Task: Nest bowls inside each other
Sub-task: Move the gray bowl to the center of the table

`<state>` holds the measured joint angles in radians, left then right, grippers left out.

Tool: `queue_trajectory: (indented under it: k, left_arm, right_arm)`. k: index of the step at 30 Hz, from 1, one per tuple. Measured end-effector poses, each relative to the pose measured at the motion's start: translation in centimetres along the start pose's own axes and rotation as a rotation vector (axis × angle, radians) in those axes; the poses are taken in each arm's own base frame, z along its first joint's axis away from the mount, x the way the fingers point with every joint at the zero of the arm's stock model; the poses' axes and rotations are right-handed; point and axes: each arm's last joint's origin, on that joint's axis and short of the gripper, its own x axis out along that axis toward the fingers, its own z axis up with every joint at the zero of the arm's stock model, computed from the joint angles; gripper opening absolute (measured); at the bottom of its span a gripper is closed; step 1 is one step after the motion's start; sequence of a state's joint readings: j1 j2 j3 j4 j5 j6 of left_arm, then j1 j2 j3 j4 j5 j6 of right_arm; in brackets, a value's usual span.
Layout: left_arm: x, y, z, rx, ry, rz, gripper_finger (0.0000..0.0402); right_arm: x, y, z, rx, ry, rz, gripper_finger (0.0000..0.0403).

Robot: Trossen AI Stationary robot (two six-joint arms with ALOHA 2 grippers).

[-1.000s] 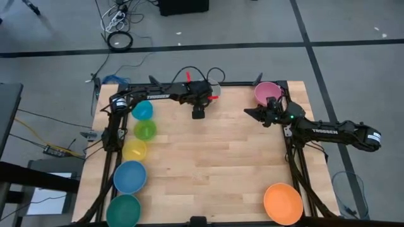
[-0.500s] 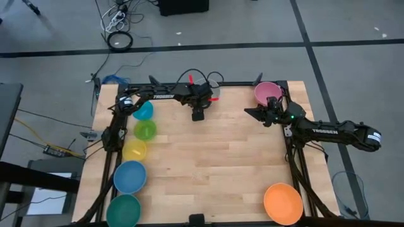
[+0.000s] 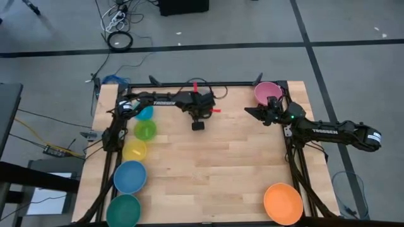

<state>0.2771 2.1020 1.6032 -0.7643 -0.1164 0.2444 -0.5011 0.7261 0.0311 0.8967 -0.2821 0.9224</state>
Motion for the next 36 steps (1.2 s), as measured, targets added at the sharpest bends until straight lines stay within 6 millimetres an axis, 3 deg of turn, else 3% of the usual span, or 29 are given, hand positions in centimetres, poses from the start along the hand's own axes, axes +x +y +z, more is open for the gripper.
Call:
queue_trajectory:
  k: [11, 16, 21, 26, 36]
  left_arm:
    - [-2.3, -9.8, 1.3, 0.023, -0.041, -0.165, 0.0007]
    - [-2.9, -13.0, 0.8, 0.028, -0.004, -0.186, 0.0007]
    - [-3.1, -14.3, 0.3, 0.020, 0.041, -0.176, 0.0020]
    - [-3.1, -15.5, 0.0, 0.017, 0.054, -0.179, 0.0066]
    - [-3.3, -16.2, 0.1, -0.036, 0.041, -0.156, 0.0219]
  right_arm:
    - [0.0, 0.2, -0.2, 0.028, 0.068, 0.055, 0.0002]
    - [0.0, 0.4, -0.5, 0.045, 0.122, 0.092, 0.0002]
    - [0.2, 1.1, -1.3, 0.036, 0.199, 0.155, 0.0004]
    - [0.3, 1.9, -2.4, 0.001, 0.246, 0.208, 0.0025]
    - [0.1, 3.5, -4.4, -0.070, 0.339, 0.309, 0.0153]
